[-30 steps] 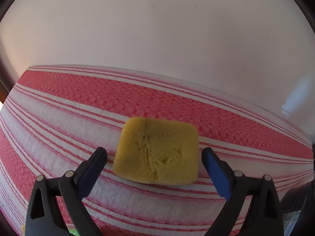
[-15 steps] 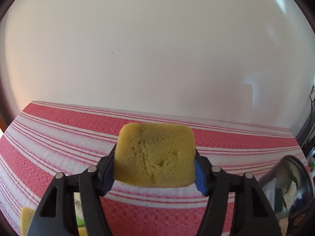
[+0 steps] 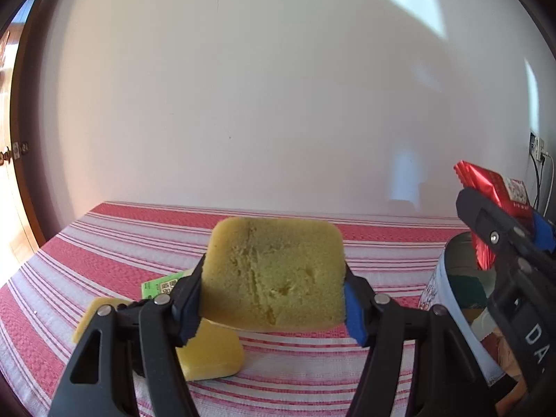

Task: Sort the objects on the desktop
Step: 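Carry the yellow sponge and red wrapper over the metal tin with both tools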

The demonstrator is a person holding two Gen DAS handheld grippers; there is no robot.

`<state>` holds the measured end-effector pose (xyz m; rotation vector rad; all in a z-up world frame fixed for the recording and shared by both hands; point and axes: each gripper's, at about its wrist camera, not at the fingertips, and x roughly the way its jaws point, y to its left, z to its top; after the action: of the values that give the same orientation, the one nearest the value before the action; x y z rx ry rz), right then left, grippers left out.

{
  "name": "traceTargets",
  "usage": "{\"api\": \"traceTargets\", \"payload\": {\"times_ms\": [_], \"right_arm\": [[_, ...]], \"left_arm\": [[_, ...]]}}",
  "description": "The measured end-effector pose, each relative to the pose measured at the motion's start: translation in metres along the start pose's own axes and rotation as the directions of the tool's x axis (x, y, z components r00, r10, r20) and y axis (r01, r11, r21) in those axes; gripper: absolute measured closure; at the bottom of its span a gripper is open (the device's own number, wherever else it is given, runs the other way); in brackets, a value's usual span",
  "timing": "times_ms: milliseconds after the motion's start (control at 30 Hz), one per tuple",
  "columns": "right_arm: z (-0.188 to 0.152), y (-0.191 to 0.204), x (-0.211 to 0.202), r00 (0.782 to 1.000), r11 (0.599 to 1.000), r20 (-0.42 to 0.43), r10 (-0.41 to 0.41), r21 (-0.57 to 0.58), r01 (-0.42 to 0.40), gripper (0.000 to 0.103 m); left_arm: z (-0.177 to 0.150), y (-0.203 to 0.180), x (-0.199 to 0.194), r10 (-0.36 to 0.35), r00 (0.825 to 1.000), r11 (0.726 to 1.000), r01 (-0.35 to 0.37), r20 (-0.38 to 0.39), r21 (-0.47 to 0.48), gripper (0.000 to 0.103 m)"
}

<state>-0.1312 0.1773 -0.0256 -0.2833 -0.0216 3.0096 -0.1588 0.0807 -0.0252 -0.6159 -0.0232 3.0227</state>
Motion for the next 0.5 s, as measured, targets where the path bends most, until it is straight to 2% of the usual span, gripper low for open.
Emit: {"api": "traceTargets", "payload": {"times_ms": [167,400,500], "right_arm": [[-0.008,-0.012,-0.015,1.000,1.000,0.014,-0.027,-0.013,0.027,0.044],[-0.022,-0.018,-0.047,0.996,0.995,0.049,-0.069,-0.075,0.073,0.044],[-0.018,-0.016,-0.052,0.995,0.991,0.056,-0.082,-0.099,0.088,0.044]], "left_arm": [[-0.004,-0.004,-0.027,-0.007,0.998,1.000,0.006,0.069,0.025,0.037],[-0.007,0.003,-0.042,-0.013,0.994,1.000,0.013,0.107,0.001,0.037],[-0.010,0.000,-0.055,-0.014,0.993,1.000,0.014,0.117,0.001,0.037]]}}
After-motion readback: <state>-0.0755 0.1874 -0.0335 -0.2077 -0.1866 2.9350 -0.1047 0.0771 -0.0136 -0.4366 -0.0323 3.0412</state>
